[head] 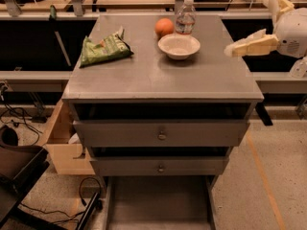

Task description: Pick water bottle from paper bowl and place on counter

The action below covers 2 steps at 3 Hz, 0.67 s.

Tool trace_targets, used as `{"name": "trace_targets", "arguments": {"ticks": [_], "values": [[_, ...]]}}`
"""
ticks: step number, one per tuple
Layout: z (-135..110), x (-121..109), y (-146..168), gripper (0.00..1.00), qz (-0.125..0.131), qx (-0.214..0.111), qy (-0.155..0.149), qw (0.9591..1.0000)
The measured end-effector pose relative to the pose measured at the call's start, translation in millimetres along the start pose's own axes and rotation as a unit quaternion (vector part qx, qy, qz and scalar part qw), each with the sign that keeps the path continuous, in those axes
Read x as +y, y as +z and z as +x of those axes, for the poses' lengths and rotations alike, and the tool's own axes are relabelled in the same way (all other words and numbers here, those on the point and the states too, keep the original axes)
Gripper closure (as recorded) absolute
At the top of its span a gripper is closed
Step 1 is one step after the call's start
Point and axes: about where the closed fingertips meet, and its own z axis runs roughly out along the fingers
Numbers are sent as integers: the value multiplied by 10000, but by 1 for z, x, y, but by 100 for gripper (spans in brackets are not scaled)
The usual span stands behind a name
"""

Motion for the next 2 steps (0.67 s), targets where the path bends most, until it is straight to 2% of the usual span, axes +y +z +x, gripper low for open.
{"name": "trace_targets", "arguments": {"ticks": [1, 2], "values": [[9, -6, 27, 0, -123, -86, 384, 9991], [23, -19, 69, 0, -322, -167, 772, 9964]]}}
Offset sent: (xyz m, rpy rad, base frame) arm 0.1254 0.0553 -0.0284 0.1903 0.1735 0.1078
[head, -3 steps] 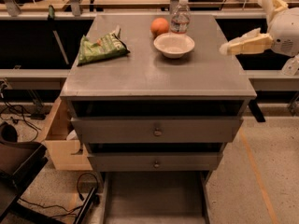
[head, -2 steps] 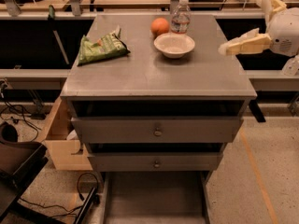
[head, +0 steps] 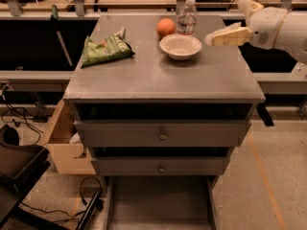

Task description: Pick water bottle from paper bowl and place on counter

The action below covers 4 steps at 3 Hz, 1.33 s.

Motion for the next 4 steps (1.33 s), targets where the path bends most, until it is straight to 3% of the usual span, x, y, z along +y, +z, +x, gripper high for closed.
{"name": "trace_targets", "arguments": {"ticks": [2, 4], "values": [[17, -20, 67, 0, -340, -170, 484, 9981], [34, -24, 107, 0, -605, -430, 851, 9936]]}}
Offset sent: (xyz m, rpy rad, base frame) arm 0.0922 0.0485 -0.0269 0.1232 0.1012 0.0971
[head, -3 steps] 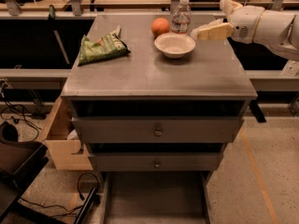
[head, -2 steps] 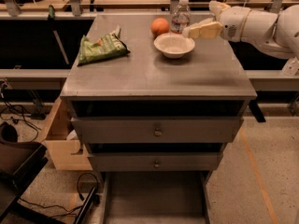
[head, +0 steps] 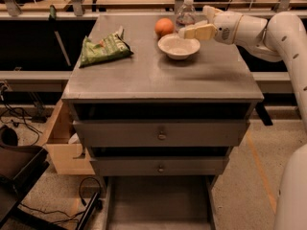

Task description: Pick water bottle from paper bowl and place on counter

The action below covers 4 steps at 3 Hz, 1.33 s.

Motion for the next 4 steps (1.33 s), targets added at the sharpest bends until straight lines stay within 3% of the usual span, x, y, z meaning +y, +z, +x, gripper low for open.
{"name": "trace_targets", "arguments": {"ticks": [1, 4], "values": [[6, -3, 13, 17, -37, -88, 28, 10000], [7, 2, 23, 87, -111, -93, 43, 9999]]}}
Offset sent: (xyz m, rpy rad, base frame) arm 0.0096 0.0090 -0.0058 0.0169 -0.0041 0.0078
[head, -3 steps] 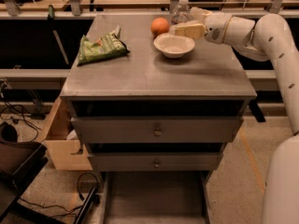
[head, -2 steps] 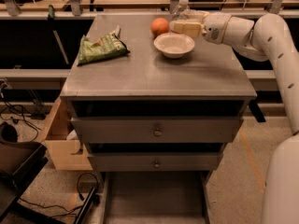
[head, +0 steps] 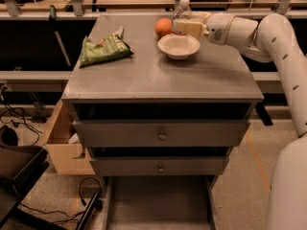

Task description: Pick water bottle from paper bowl and place on counter

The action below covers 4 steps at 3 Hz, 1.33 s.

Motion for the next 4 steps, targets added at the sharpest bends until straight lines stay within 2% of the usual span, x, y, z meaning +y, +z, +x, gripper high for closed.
{"name": "trace_targets", "arguments": {"ticks": [1, 2, 3, 4], "values": [[-8, 2, 3, 100, 31, 70, -93, 9999], [-45, 15, 3, 100, 30, 136, -438, 9989], [-78, 38, -2, 100, -118, 15, -619, 9980], [-96, 70, -10, 100, -364, -88, -611, 9974]]}}
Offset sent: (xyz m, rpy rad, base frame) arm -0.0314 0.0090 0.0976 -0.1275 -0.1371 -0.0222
